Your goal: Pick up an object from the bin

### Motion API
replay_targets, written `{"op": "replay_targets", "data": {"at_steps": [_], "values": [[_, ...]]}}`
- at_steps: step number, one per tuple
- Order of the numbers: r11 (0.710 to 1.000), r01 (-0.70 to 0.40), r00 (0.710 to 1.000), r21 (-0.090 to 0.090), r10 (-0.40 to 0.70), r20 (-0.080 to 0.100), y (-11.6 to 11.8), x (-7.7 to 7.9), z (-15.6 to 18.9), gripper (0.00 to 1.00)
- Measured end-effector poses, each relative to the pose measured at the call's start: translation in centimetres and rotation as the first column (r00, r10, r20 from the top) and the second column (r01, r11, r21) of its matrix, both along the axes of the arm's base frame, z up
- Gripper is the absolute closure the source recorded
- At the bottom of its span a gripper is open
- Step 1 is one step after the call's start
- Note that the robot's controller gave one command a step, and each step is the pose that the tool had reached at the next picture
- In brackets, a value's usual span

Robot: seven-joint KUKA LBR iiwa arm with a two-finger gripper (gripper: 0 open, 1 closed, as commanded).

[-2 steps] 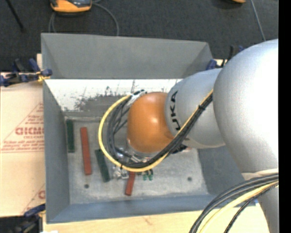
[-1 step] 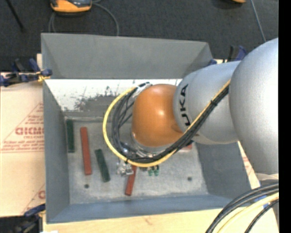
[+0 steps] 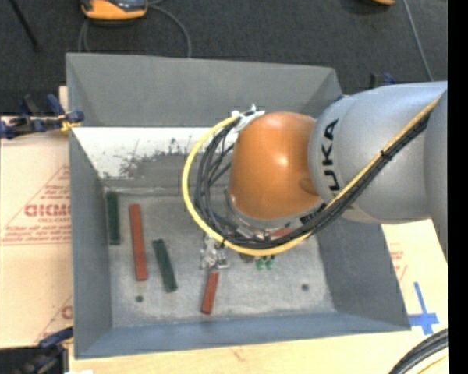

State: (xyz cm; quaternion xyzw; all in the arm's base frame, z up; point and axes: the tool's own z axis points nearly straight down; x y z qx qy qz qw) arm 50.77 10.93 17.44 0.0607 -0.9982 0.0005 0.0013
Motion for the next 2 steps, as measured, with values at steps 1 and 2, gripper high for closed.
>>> {"op": "replay_targets", "data": {"at_steps": [1, 2], "values": [[1.000, -0.005, 1.000, 0.002, 0.005, 0.012, -3.7, 1.1, 2.0, 1.00], [0.994, 0.109, 0.994, 0.003, -0.109, 0.004, -3.7, -1.0, -4.0, 0.00]]}}
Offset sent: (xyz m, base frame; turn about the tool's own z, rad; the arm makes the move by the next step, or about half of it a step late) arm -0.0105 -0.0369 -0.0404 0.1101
